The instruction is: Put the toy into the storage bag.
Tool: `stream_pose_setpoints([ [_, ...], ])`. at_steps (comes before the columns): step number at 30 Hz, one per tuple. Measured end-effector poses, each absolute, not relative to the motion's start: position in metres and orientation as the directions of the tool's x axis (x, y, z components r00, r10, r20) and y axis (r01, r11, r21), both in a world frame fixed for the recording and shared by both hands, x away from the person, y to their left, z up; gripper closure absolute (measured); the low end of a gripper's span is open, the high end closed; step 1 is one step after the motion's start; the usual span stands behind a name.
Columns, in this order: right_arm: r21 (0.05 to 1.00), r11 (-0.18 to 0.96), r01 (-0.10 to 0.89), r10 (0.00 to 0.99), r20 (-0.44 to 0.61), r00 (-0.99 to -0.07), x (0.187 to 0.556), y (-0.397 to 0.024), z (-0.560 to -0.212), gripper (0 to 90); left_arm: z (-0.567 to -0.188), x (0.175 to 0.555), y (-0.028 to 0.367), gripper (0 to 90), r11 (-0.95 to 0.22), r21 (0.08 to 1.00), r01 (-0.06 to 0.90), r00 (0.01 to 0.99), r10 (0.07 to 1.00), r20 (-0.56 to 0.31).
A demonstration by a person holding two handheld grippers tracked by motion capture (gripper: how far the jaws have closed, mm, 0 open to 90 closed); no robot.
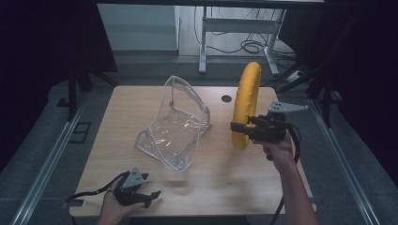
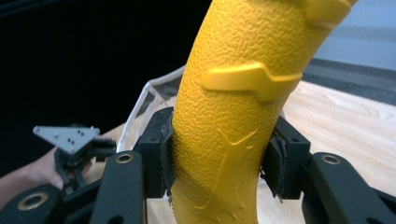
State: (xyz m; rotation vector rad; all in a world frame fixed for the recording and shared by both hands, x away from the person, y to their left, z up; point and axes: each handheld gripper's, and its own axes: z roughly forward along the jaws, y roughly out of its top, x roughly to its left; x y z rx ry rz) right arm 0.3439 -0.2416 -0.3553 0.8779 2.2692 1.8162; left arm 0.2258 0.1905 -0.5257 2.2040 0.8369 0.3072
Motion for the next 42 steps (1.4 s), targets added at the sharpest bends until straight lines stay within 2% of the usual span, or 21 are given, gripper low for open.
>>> stream_pose_setpoints([
  [18,0.954,-0.036,0.299,0.506,0.275,-0.817,0.340,-0.224,-0.350,50.4,-0.526,0.226,0.190,19.8,-0.512,0.716,0.475,0.758,0.652,-0.037],
  [42,0.969,-0.112,0.220,0.448,0.247,-0.859,0.325,-0.196,-0.323,50.1,-0.528,0.226,0.189,19.8,-0.515,0.712,0.477,0.759,0.650,-0.039],
])
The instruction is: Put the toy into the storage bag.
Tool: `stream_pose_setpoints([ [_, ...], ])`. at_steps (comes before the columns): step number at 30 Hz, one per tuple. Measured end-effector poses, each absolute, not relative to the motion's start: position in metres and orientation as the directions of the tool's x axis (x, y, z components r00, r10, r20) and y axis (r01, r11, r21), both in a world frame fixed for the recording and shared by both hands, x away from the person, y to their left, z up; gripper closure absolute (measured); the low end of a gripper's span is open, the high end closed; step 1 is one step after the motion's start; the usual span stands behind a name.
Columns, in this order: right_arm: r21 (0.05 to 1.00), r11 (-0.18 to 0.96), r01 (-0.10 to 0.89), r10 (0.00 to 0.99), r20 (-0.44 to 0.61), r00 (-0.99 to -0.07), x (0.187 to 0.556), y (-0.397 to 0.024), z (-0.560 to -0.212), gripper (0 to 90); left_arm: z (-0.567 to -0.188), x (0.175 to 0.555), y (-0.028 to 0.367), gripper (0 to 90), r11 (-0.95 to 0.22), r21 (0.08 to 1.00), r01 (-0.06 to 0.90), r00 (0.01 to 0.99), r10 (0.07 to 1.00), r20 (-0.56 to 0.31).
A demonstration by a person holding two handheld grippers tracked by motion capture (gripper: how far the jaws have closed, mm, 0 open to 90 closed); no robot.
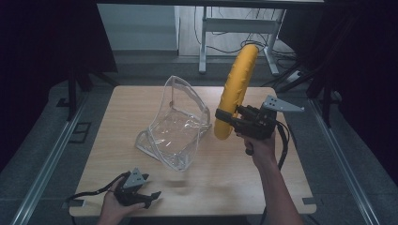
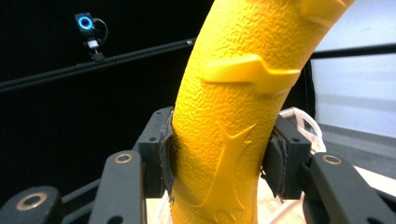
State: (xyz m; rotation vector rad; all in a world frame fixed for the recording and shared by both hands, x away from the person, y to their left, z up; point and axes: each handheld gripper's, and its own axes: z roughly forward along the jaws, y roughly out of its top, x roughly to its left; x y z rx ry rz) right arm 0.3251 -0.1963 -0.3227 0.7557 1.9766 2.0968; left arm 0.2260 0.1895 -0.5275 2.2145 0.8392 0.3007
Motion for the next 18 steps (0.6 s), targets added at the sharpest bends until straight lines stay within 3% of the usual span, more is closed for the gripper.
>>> stream_pose_setpoints([
  [18,0.976,-0.160,0.148,0.430,0.204,-0.880,0.321,-0.177,-0.297,50.0,-0.528,0.227,0.189,19.8,-0.522,0.706,0.479,0.762,0.646,-0.039],
])
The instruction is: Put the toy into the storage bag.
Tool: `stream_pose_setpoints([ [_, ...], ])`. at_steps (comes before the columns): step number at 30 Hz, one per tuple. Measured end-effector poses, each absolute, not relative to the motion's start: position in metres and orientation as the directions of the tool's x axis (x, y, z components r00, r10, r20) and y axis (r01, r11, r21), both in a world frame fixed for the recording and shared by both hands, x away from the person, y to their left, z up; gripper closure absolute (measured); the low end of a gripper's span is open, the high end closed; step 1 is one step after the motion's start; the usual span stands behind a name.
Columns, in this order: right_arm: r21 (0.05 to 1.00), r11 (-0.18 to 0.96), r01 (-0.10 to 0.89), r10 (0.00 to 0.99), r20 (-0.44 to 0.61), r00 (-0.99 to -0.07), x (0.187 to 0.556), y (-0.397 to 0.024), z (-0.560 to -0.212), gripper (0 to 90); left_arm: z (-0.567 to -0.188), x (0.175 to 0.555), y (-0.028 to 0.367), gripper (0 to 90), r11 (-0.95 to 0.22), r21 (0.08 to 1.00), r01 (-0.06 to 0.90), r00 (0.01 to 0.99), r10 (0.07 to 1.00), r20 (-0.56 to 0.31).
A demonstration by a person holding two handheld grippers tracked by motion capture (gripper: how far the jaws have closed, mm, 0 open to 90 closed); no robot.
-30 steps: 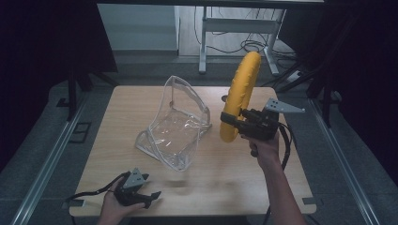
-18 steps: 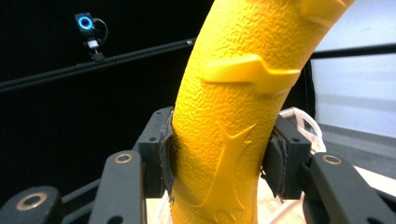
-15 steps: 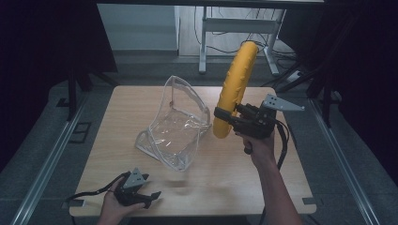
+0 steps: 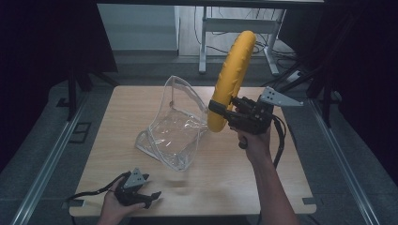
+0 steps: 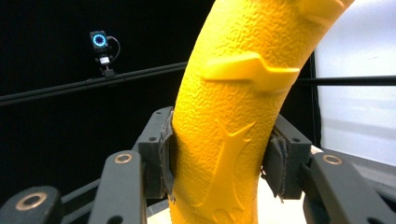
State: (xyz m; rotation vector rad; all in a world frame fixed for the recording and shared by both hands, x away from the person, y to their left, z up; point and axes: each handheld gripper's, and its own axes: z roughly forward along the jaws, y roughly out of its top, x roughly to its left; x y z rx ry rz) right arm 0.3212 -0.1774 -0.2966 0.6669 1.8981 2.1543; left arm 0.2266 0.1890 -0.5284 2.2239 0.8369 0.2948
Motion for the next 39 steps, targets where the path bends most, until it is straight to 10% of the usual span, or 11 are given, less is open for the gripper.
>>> stream_pose_setpoints([
  [39,0.983,-0.163,0.090,0.328,0.140,-0.934,0.314,-0.131,-0.271,49.9,-0.528,0.227,0.189,19.7,-0.522,0.705,0.479,0.763,0.645,-0.041],
])
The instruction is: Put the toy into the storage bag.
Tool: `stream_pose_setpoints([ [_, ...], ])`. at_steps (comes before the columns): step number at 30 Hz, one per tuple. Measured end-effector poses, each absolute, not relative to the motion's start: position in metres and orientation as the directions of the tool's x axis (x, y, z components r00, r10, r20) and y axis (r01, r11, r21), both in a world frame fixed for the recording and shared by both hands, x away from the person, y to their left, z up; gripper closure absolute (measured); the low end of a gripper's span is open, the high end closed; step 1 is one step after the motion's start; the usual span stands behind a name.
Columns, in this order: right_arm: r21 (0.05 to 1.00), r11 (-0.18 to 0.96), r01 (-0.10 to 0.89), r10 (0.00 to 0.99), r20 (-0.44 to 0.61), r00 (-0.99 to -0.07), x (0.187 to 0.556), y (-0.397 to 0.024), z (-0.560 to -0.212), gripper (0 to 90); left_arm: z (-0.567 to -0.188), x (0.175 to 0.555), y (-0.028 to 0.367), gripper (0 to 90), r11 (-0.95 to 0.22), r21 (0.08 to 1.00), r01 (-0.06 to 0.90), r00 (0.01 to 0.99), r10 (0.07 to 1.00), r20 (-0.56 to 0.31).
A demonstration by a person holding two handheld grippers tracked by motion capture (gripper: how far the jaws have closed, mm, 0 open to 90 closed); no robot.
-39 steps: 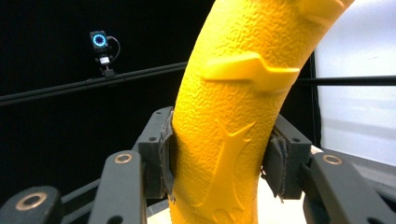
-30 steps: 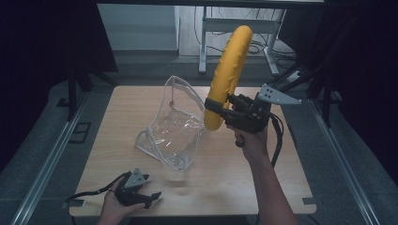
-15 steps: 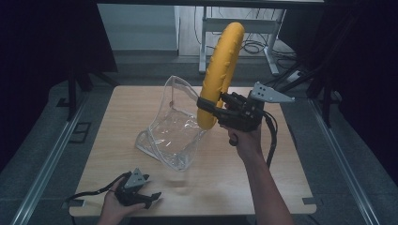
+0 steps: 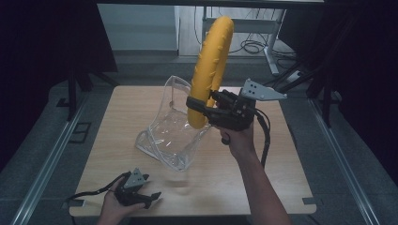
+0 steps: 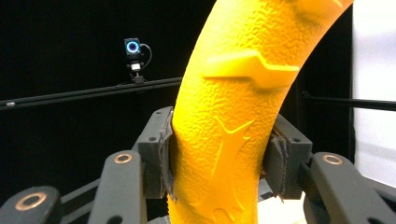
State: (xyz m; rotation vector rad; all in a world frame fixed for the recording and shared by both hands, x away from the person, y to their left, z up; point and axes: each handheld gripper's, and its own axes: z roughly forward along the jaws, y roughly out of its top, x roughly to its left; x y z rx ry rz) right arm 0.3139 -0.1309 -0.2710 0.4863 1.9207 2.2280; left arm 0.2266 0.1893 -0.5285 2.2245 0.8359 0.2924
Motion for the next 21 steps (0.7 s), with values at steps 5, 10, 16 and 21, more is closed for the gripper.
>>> stream_pose_setpoints([
  [5,0.983,-0.161,0.085,0.309,0.132,-0.942,0.313,-0.122,-0.268,49.9,-0.528,0.227,0.189,19.7,-0.525,0.704,0.478,0.764,0.644,-0.039],
  [10,0.984,-0.152,0.091,0.292,0.132,-0.947,0.315,-0.114,-0.269,49.9,-0.528,0.226,0.190,19.7,-0.522,0.706,0.480,0.762,0.646,-0.040],
  [16,0.979,-0.162,0.127,0.253,0.165,-0.953,0.320,-0.105,-0.273,49.8,-0.528,0.226,0.190,19.7,-0.523,0.706,0.478,0.763,0.645,-0.039],
  [21,0.978,-0.156,0.136,0.234,0.170,-0.957,0.322,-0.099,-0.275,49.8,-0.528,0.226,0.189,19.7,-0.521,0.705,0.481,0.762,0.646,-0.042],
])
